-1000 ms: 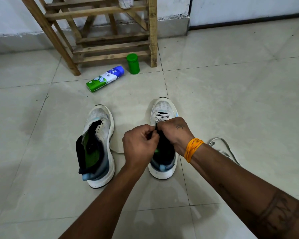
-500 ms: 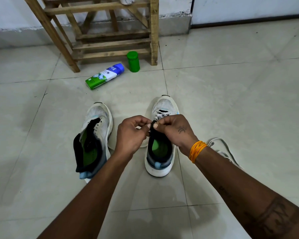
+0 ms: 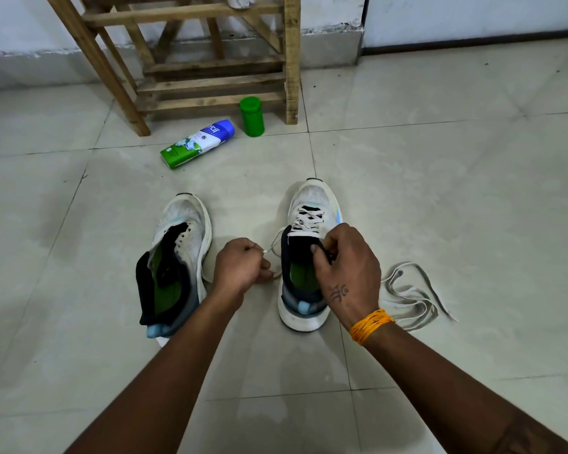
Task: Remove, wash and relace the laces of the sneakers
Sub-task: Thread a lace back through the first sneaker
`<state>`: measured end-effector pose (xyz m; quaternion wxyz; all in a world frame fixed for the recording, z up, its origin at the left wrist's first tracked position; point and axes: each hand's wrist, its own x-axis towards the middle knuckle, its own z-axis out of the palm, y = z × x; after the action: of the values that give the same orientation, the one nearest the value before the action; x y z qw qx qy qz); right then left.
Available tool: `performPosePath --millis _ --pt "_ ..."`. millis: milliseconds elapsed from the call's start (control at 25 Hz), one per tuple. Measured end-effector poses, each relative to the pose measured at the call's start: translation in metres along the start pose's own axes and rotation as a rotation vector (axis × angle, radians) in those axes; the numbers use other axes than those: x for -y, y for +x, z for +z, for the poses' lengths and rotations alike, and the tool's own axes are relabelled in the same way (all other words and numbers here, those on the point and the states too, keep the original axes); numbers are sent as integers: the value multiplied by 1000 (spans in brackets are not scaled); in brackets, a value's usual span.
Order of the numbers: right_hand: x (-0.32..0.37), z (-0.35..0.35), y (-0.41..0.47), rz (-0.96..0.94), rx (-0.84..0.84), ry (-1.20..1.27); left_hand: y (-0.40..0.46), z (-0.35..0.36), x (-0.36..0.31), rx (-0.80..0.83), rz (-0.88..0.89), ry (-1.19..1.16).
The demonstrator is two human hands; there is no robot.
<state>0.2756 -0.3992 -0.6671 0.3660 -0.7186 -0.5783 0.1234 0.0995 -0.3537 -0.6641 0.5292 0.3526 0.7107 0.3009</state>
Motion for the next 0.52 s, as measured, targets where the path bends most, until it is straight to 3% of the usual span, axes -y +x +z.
performPosePath --millis 120,320,440,520 --pt "-5 1 -6 -12 -22 36 -2 0 -4 -42 249 241" --pt "-11 3 -7 -47 -25 115 -8 1 -14 95 701 387" --pt "-15 2 -4 -62 -26 120 -1 1 -7 8 772 462" --pt "-19 1 -3 -55 -31 121 5 -5 -5 -85 721 715"
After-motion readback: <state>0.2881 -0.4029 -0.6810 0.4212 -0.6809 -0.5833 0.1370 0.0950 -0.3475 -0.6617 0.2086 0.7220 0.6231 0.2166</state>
